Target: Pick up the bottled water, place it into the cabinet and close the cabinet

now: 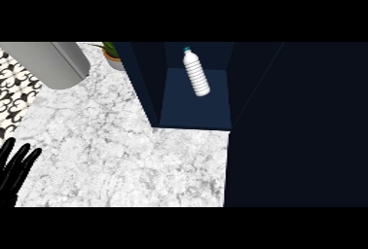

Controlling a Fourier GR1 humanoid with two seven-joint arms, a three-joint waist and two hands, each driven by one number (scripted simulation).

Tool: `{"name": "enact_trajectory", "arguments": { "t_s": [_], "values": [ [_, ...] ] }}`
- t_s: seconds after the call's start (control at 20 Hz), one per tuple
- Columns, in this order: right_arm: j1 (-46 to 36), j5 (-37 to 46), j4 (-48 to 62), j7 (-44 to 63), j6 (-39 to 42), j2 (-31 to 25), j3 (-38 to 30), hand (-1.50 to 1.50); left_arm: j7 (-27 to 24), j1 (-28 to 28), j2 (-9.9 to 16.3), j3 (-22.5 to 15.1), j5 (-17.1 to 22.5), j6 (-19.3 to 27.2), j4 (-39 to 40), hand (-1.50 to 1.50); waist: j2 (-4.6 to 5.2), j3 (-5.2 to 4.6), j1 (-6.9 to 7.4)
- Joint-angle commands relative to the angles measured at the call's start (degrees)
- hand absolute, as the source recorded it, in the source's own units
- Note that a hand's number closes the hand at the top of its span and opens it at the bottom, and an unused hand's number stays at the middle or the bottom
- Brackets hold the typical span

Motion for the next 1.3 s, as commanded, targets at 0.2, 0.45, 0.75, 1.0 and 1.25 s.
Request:
{"name": "enact_trajectory", "arguments": {
  "t_s": [0.2,0.45,0.75,1.0,1.25],
  "values": [
    [-8.4,9.0,-12.3,9.6,-7.2,-0.6,6.4,1.5,-0.1,4.5,3.8,4.2,3.0,-4.8,0.2,-1.5,-0.45,-0.28,0.95],
    [-14.3,9.4,-10.1,13.7,-12.7,2.3,13.0,1.5,-0.6,6.4,4.9,6.4,4.2,-6.1,0.0,-1.5,-0.42,-0.27,1.24],
    [-23.3,11.0,-6.3,19.5,-19.7,6.9,19.3,1.5,-1.9,8.6,6.1,9.0,5.2,-9.5,1.0,-1.5,-0.2,-0.28,2.19],
    [-32.1,10.6,-2.3,23.2,-24.8,12.4,22.6,1.5,-2.9,9.4,7.7,11.5,6.0,-13.0,2.1,-1.5,0.16,-0.3,3.41],
    [-38.6,11.9,1.1,27.8,-29.7,18.5,25.9,1.5,-3.0,11.5,8.7,13.4,7.2,-15.0,2.3,-1.5,0.3,-0.02,3.93]
  ]
}}
